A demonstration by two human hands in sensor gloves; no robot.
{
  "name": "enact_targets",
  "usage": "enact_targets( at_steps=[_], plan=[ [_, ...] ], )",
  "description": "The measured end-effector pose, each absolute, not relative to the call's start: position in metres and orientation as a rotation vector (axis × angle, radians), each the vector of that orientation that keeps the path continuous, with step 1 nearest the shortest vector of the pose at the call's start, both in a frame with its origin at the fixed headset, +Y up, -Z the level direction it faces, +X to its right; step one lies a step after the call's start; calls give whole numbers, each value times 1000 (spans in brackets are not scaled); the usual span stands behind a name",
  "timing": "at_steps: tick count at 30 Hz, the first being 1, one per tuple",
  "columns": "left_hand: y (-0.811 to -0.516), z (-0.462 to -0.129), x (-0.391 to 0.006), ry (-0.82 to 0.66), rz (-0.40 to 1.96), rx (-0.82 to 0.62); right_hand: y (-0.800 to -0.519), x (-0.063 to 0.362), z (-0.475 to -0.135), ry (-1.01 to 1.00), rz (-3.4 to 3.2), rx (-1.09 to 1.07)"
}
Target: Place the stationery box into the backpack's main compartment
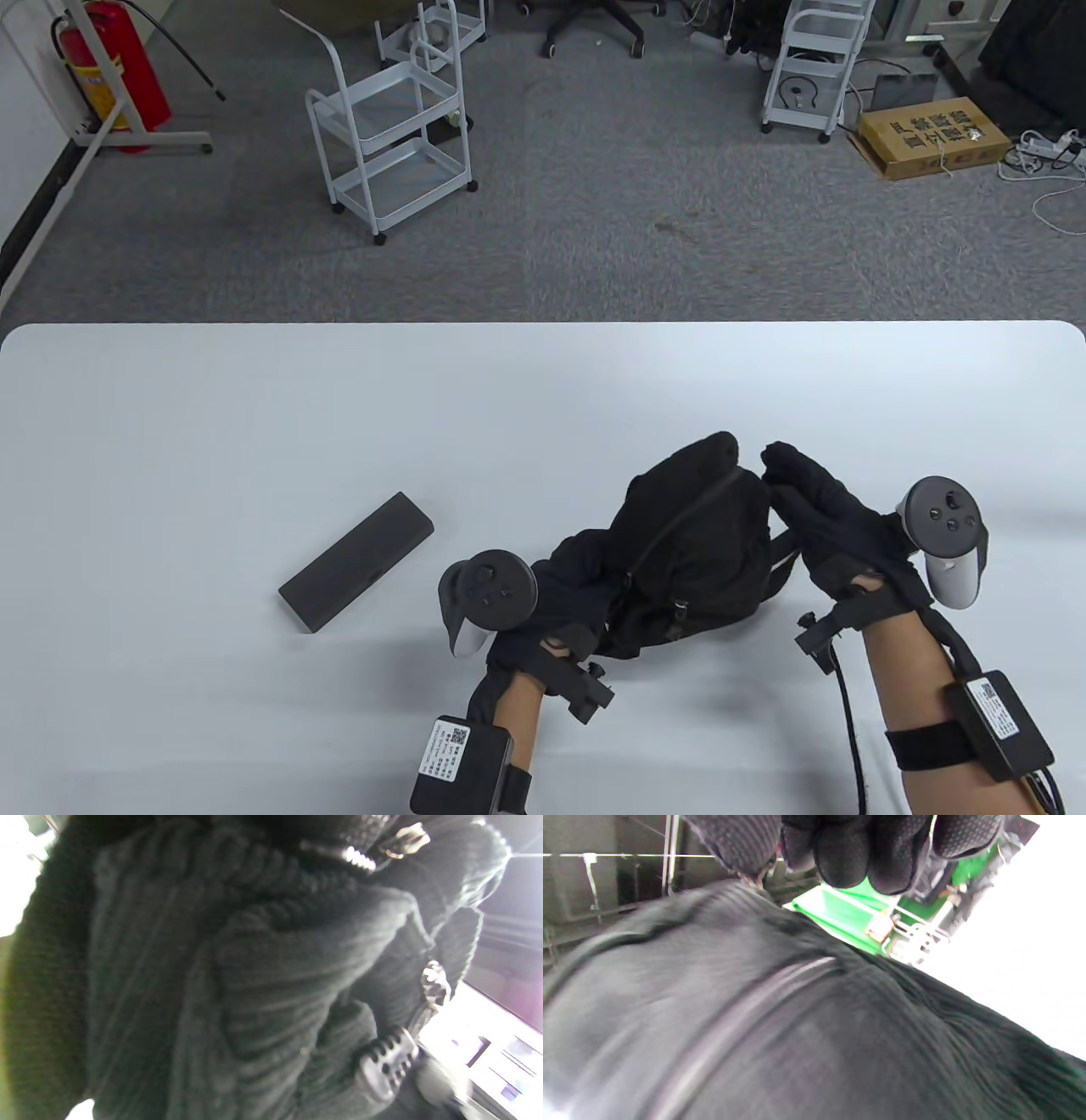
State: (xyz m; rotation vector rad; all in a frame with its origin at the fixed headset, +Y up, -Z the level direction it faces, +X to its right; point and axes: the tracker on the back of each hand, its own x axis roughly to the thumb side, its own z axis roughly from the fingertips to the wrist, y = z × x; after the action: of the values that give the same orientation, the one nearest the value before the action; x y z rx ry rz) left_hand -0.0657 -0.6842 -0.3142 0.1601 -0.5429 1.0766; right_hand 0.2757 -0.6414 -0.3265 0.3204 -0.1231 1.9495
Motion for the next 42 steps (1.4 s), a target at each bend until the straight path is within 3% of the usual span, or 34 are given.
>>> enact_targets(
  at_steps=[4, 12, 23, 37, 42],
  plan=[
    [-673, -318, -71, -429, 1036, 218, -615, 265, -307, -317, 2068, 360],
    [-678, -319, -60, -336, 1019, 300, -605, 187, -272, -247, 2276, 750],
    [-688, -301, -45, -460, 947, 334, -642, 143, -262, -357, 2621, 642],
    [-689, -296, -39, -529, 904, 338, -654, 139, -263, -505, 2597, 548],
    [-688, -296, -41, -529, 881, 345, -645, 149, -265, -514, 2534, 595]
  ],
)
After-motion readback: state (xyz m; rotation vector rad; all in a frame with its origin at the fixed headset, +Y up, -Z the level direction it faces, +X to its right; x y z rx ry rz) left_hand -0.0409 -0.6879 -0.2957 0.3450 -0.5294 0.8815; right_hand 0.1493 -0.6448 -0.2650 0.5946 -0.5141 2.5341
